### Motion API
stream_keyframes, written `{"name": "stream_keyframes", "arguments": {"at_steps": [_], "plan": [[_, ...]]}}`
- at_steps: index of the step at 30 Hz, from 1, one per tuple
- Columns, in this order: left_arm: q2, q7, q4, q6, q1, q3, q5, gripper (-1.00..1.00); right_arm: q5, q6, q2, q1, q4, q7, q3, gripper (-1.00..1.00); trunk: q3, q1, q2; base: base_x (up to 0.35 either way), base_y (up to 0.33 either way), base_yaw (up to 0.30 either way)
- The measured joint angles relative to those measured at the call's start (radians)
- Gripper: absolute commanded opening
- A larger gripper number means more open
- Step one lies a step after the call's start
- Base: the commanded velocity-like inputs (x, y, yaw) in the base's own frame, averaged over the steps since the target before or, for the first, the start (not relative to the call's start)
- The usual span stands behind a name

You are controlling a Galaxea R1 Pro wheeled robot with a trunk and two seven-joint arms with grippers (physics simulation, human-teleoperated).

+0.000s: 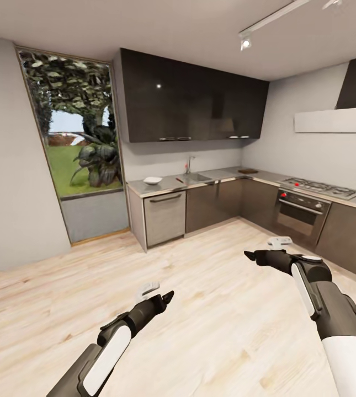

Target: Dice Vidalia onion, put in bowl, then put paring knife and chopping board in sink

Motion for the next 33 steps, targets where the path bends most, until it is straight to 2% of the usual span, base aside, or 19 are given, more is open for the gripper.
{"name": "stream_keyframes", "arguments": {"at_steps": [12, 25, 33], "plan": [[0.0, 0.002, 0.001, 0.001, 0.0, 0.0, 0.0, 1.0, 0.002, -0.002, 0.0, 0.0, -0.009, -0.002, 0.0, 1.0, 0.0, 0.0, 0.0, 0.348, -0.094, 0.0], [-0.003, 0.001, 0.007, 0.007, 0.0, 0.0, 0.001, 1.0, 0.003, -0.003, 0.002, 0.0, -0.009, -0.006, 0.0, 1.0, 0.0, 0.0, 0.0, 0.348, -0.102, 0.232], [-0.003, 0.0, 0.014, 0.007, -0.001, 0.0, 0.001, 1.0, 0.004, -0.004, 0.002, 0.0, -0.009, -0.006, 0.0, 1.0, 0.0, 0.0, 0.0, 0.348, -0.139, 0.035]]}}
